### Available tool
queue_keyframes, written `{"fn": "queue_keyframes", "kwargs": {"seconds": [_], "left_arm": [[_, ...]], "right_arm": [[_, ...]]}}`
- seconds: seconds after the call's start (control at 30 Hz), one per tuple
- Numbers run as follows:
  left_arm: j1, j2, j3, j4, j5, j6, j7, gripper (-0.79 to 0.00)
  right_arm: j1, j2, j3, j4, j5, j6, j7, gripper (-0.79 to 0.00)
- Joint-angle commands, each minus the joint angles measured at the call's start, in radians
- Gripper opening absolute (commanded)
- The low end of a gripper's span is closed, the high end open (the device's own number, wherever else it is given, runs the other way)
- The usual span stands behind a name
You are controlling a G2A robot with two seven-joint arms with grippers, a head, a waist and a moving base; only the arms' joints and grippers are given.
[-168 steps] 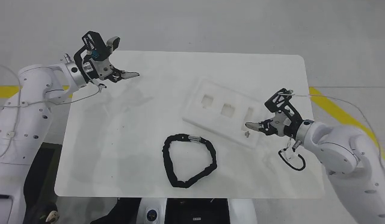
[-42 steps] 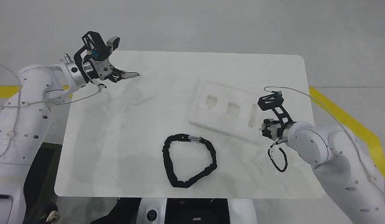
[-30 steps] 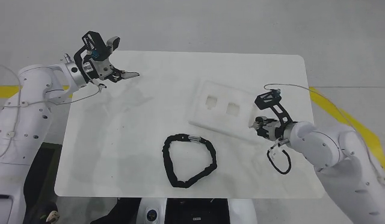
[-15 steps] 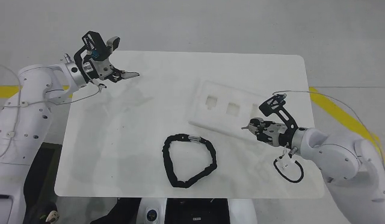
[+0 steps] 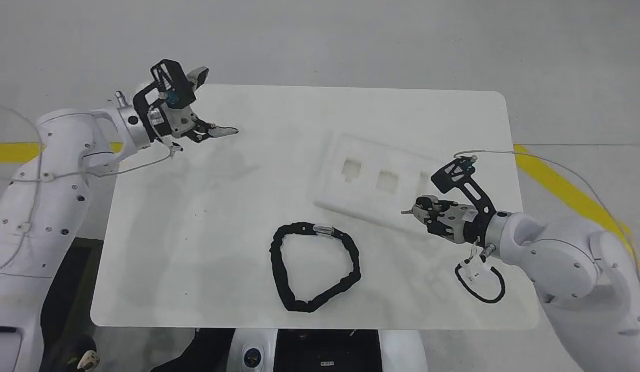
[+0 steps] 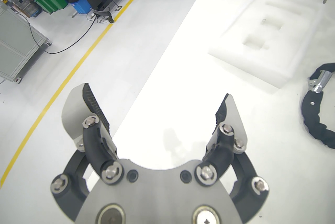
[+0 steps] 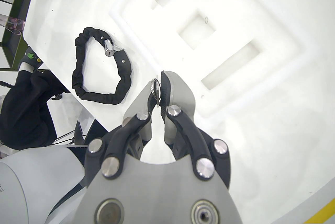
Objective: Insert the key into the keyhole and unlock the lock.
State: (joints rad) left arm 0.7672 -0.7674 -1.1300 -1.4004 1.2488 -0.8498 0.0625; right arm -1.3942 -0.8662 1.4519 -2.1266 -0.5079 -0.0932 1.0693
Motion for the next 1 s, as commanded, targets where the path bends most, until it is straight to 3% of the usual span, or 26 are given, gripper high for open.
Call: {"fn": "queue_keyframes", "kwargs": {"seconds": [0.0,0.3,0.53,0.73,0.97], "left_arm": [[0.009,-0.003,0.01,-0.023,0.002,-0.013,0.007,0.0],[0.047,-0.015,0.107,-0.169,0.116,-0.14,0.013,0.0],[0.076,-0.031,0.193,-0.233,0.175,-0.162,0.017,0.0],[0.047,-0.036,0.348,-0.272,0.222,-0.162,0.008,0.0],[-0.003,-0.023,0.47,-0.254,0.24,-0.162,0.031,0.0]], "right_arm": [[0.0,0.0,0.0,0.0,0.0,0.0,0.0,-0.785],[0.0,0.0,0.0,0.0,0.0,0.0,0.0,-0.785],[0.0,0.0,0.0,0.0,0.0,0.0,0.0,-0.785],[0.0,0.0,0.0,0.0,0.0,0.0,0.0,-0.785],[0.0,0.0,0.0,0.0,0.0,0.0,0.0,-0.785]]}}
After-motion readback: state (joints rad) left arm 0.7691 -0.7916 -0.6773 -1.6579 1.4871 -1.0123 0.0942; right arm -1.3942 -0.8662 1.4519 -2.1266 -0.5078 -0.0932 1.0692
